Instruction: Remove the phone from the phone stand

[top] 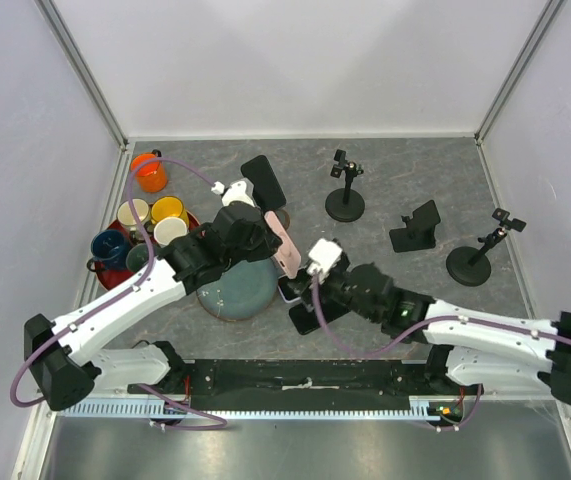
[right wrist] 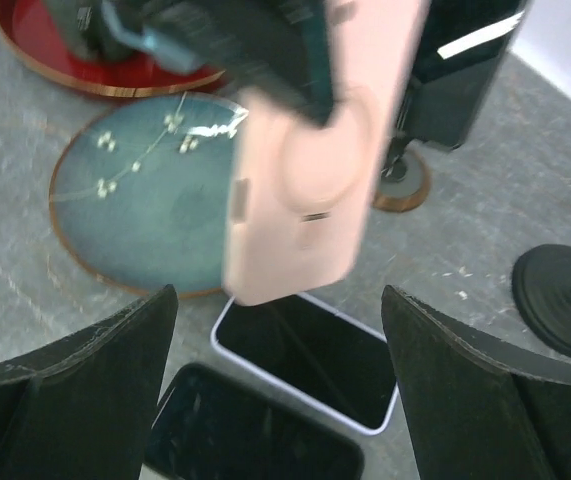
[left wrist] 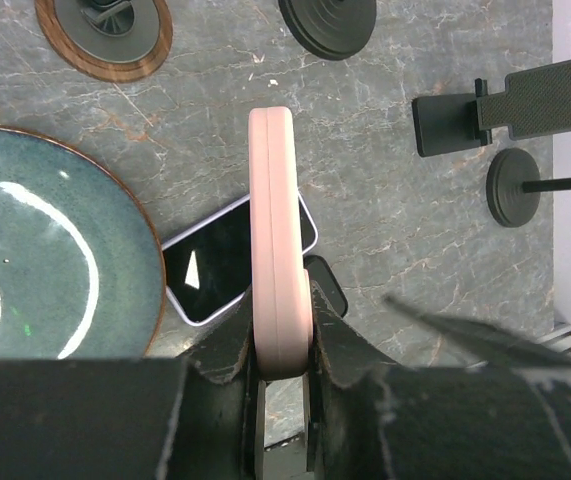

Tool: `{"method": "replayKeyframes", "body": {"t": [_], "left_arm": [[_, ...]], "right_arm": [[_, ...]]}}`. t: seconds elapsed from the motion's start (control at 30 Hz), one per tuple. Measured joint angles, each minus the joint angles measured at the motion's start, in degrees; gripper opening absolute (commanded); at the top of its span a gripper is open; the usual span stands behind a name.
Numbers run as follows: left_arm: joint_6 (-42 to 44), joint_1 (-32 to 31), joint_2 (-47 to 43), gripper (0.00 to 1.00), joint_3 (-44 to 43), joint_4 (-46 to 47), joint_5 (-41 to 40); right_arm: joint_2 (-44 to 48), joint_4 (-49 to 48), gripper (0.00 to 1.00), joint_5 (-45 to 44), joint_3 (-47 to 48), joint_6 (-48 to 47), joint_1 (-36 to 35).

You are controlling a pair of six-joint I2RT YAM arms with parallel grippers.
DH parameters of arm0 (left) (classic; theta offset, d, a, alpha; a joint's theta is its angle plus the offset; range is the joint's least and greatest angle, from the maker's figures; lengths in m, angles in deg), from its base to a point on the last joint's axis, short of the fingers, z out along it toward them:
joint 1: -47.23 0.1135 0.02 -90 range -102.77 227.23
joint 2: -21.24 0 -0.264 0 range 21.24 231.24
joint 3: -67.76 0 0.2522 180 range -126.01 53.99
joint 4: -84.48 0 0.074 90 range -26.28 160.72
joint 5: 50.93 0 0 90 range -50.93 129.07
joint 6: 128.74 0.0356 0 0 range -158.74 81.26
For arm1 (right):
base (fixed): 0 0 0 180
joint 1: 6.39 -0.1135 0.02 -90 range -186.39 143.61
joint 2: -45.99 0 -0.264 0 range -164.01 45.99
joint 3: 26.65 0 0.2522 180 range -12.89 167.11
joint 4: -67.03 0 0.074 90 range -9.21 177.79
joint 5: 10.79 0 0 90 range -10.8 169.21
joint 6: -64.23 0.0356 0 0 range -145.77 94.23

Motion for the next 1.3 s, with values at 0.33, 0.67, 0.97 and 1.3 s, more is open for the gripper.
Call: {"method": "replayKeyframes", "body": {"t": [0.33, 0.67, 0.97, 1.3], "left_arm": [[-3.21, 0.0, 1.79, 0.02, -0.66, 0.15, 1.44], [-4.02, 0.0, 1.77, 0.1, -0.59, 0.15, 1.38], [-5.07, 0.22, 0.22, 0.73, 0.35, 0.85, -0.33], [3.91, 1.27, -12.63, 0.93, 0.33, 1.95, -7.93]], "right_arm": [[-15.58, -6.05, 0.84, -23.28, 1.77, -5.55, -13.79], [-25.4, -15.28, 0.44, -36.11, 6.82, -9.25, -14.38], [-28.24, -14.38, 0.0, -41.62, 9.7, -9.03, -15.28], [-20.13, 4.94, 0.0, -33.07, 9.31, 1.86, -9.68]]}}
